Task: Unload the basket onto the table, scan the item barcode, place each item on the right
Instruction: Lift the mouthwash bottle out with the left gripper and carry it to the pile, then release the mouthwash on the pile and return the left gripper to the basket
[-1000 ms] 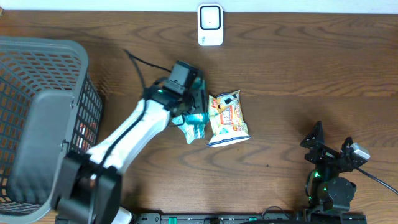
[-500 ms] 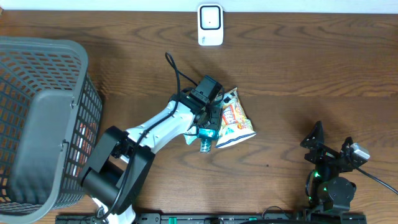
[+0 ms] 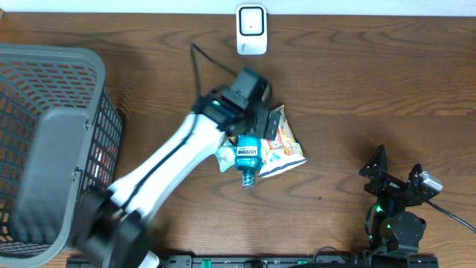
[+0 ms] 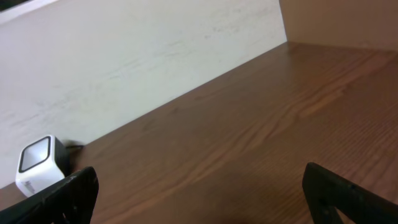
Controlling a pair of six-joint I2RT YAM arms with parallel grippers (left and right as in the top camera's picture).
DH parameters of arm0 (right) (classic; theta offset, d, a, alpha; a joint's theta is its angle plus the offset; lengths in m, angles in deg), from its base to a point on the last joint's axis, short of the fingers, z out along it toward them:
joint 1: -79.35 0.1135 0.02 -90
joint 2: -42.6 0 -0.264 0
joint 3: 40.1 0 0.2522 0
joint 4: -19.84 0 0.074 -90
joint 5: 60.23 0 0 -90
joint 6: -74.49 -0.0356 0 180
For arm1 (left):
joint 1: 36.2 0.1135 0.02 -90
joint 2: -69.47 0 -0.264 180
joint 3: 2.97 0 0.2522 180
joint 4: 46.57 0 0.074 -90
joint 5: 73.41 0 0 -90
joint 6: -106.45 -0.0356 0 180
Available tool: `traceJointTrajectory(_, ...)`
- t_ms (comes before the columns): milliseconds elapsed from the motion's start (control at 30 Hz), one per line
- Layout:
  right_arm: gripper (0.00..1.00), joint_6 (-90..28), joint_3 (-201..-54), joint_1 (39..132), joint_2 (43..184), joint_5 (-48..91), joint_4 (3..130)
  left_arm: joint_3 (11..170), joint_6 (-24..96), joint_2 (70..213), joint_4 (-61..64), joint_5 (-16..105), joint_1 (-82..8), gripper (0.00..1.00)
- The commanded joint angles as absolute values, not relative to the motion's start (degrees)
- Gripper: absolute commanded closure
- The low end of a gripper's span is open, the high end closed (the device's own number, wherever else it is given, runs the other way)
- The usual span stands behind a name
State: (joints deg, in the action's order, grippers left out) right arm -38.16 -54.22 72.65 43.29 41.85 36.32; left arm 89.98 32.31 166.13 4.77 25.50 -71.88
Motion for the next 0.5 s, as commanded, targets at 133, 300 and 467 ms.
traceJointTrajectory(133, 0.01, -38.82, -54.18, 73.02, 42.98, 42.28, 36.5, 98.9, 32.26, 147.81, 8.27, 4.65, -61.61, 0.02)
traceJointTrajectory(300, 0.01, -38.82, -54.18, 73.02, 42.98, 42.28, 36.5, 98.9, 42.67, 141.56, 9.54, 3.23, -45.41, 0.02)
traceJointTrajectory(467, 0.01, -38.82, -54.18, 73.02, 42.98, 42.28, 36.5, 98.86, 65.68, 140.77, 17.06, 3.27, -24.87, 0.02)
